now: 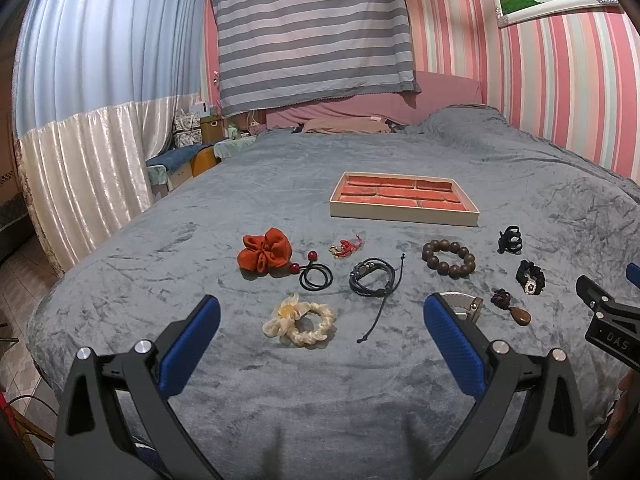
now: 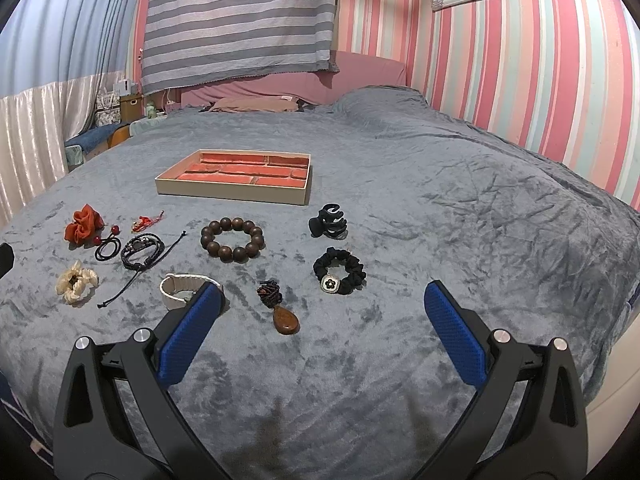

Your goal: Organize jewelry

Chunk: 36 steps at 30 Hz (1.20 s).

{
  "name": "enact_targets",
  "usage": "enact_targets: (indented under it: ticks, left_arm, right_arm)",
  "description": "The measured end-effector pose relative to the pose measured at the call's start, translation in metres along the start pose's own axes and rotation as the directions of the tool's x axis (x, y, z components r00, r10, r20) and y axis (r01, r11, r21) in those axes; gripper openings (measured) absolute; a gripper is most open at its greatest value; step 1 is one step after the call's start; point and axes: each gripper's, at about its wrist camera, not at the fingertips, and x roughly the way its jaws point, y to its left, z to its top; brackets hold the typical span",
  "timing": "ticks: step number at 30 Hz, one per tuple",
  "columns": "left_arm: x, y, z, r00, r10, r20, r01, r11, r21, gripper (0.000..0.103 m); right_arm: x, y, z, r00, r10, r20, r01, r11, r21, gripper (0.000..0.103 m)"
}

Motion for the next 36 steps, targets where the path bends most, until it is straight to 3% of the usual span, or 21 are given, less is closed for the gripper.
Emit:
enact_targets:
  ticks: [36]
  left_arm:
    - [0.012, 0.004, -0.007, 1.000, 0.002, -0.005, -0.002, 1.000, -0.009, 0.099]
  right_arm:
    - [0.015, -0.002, -0.006, 1.000, -0.011, -0.018, 0.011, 1.000, 0.006, 0.099]
